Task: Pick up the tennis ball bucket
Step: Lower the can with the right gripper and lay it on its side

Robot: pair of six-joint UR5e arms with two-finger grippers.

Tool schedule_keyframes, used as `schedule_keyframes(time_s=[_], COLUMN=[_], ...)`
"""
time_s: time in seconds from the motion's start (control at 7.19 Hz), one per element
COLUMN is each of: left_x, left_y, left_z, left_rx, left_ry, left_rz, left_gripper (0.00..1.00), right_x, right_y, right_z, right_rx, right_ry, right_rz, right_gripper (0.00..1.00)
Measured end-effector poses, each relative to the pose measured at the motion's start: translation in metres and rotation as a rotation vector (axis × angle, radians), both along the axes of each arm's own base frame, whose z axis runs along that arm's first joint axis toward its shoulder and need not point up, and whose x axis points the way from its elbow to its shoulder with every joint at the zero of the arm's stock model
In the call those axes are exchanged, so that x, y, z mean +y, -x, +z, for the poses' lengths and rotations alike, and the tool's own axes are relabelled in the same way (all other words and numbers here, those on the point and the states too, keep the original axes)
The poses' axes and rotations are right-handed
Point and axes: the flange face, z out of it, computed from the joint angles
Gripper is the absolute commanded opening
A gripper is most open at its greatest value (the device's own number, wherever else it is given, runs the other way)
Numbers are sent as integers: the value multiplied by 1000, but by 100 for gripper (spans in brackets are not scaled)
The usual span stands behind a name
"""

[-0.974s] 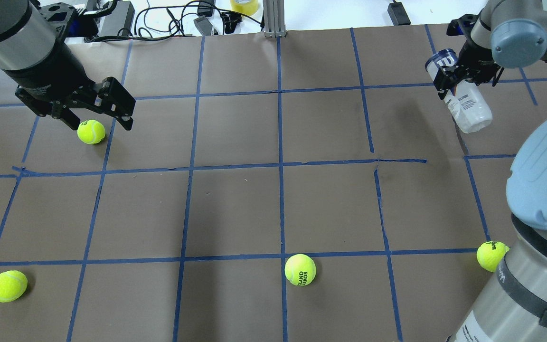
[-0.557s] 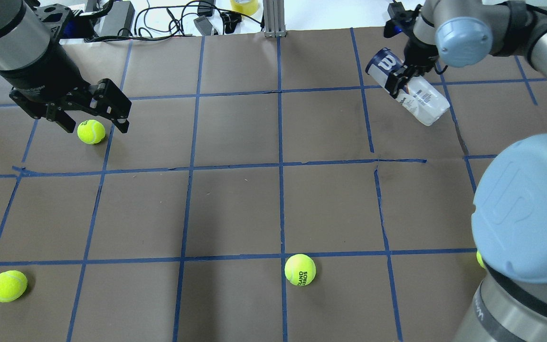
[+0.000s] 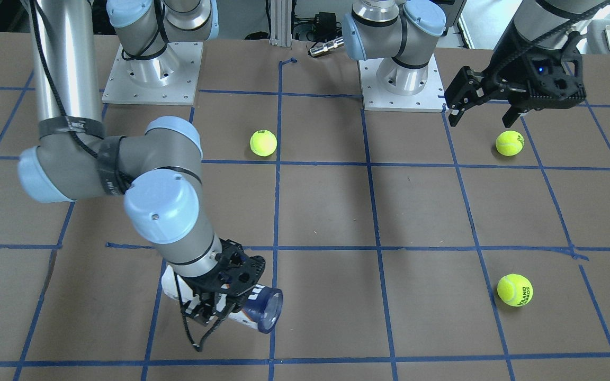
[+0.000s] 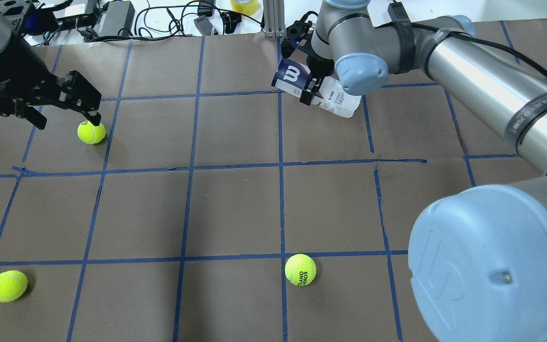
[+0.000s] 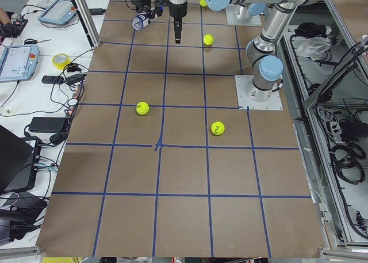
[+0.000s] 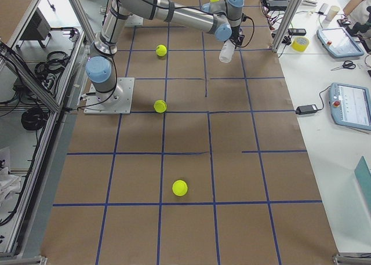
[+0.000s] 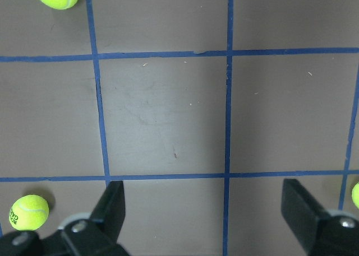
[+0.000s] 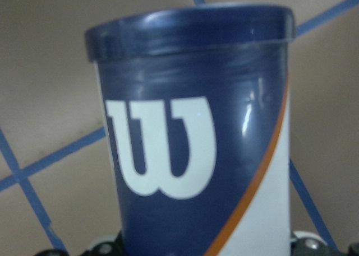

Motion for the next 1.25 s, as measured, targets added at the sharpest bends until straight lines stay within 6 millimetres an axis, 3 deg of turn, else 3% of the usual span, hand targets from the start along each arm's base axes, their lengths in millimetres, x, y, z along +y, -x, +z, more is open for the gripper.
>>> schedule_keyframes(time_s=[0.28, 0.56, 1.11, 1.25], left_x=[-3, -3, -2, -2], left_y=[-32, -42, -44, -44], left_z=[2, 2, 0, -1], left_rx=[-9, -14, -16, -15], left_ry=[17, 18, 13, 11], left_rz=[-3, -13, -15, -17], left_gripper=[100, 100, 100, 100], right_x=[31, 59, 83, 83], right_y=[-67, -121, -167, -170], right_z=[-10, -28, -61, -67], right_rx=[7, 28, 82, 83], right_ry=[9, 14, 48, 54], right_rz=[134, 236, 306, 308], right_gripper=[72, 72, 73, 87])
